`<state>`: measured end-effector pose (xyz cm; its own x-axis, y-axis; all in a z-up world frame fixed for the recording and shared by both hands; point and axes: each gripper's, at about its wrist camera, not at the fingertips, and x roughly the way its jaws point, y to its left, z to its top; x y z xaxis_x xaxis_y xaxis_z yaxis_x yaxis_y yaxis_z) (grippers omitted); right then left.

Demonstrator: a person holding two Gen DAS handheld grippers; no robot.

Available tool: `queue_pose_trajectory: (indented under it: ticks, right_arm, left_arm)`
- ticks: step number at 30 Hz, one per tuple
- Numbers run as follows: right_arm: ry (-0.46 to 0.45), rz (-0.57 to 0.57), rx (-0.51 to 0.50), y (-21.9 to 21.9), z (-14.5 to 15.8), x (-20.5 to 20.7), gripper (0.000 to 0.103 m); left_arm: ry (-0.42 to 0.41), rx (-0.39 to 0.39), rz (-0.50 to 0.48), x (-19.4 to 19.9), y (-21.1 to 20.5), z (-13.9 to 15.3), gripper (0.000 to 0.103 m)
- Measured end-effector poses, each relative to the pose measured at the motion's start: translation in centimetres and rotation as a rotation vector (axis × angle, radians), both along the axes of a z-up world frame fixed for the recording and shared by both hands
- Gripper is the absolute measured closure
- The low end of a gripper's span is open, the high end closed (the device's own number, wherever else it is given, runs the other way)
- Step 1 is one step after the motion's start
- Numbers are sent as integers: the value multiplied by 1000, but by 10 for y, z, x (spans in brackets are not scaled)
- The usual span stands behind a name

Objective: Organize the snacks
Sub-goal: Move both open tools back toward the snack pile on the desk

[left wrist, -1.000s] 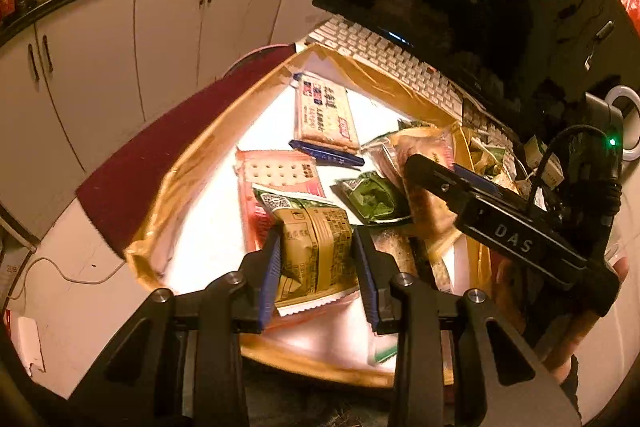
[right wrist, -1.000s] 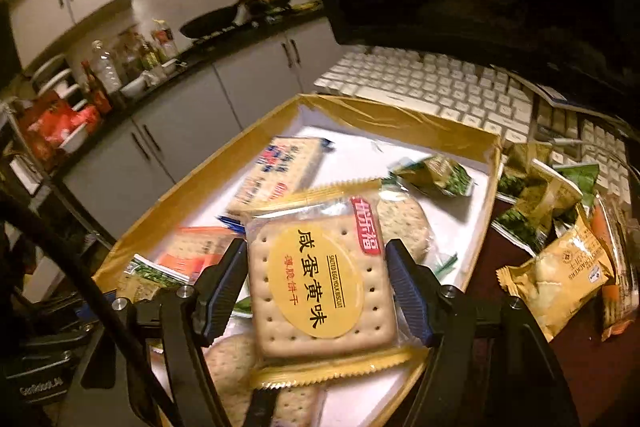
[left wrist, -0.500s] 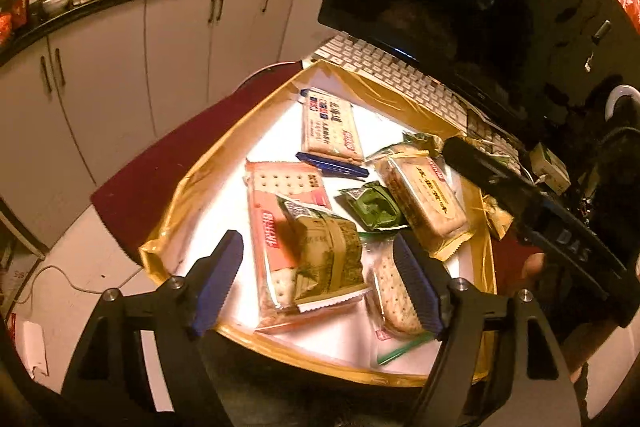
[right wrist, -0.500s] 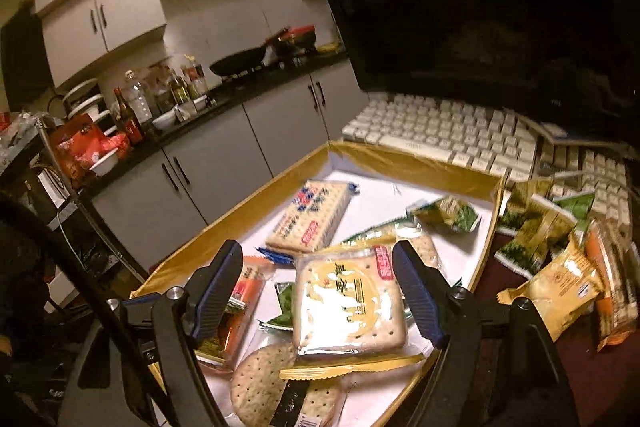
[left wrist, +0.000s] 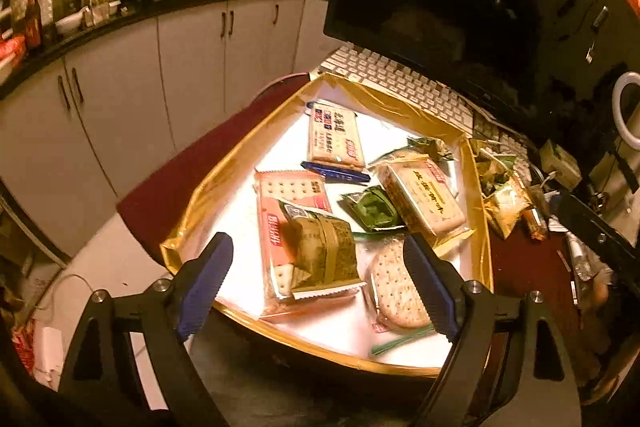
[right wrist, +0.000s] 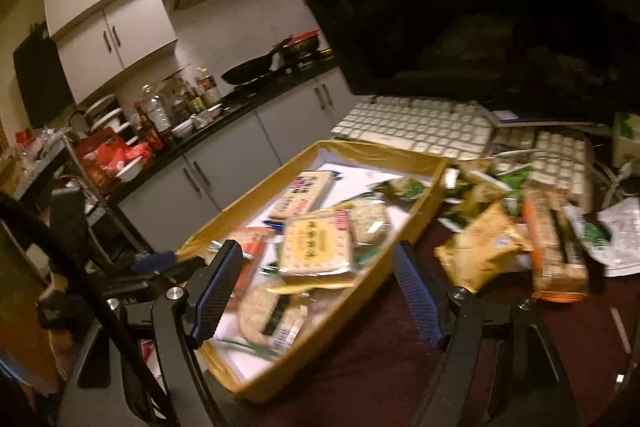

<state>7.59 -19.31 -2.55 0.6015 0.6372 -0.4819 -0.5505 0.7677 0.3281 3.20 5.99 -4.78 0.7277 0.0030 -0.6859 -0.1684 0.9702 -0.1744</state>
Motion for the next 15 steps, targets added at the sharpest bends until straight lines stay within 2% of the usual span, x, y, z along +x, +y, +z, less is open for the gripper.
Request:
queue_pose_trajectory:
  ticks: [3, 5, 10, 12, 15]
  right_arm:
    - [11, -29, -17, -14, -4, 2, 25]
    - [30, -52, -26, -25, -7, 7, 25]
    - [78, -134, -41, -51, -22, 27, 25]
    - [96, -211, -9, -68, -31, 32, 25]
    - [174, -273, 67, -88, -43, 40, 26]
  left_arm:
    - [-55, 23, 17, -9, -4, 9, 16]
    - [-57, 47, 13, -9, -7, 13, 15]
    - [-84, 4, -28, -11, -13, 17, 15]
    - [-95, 1, -39, -11, -17, 18, 15]
    - [-97, -14, -59, -10, -24, 17, 15]
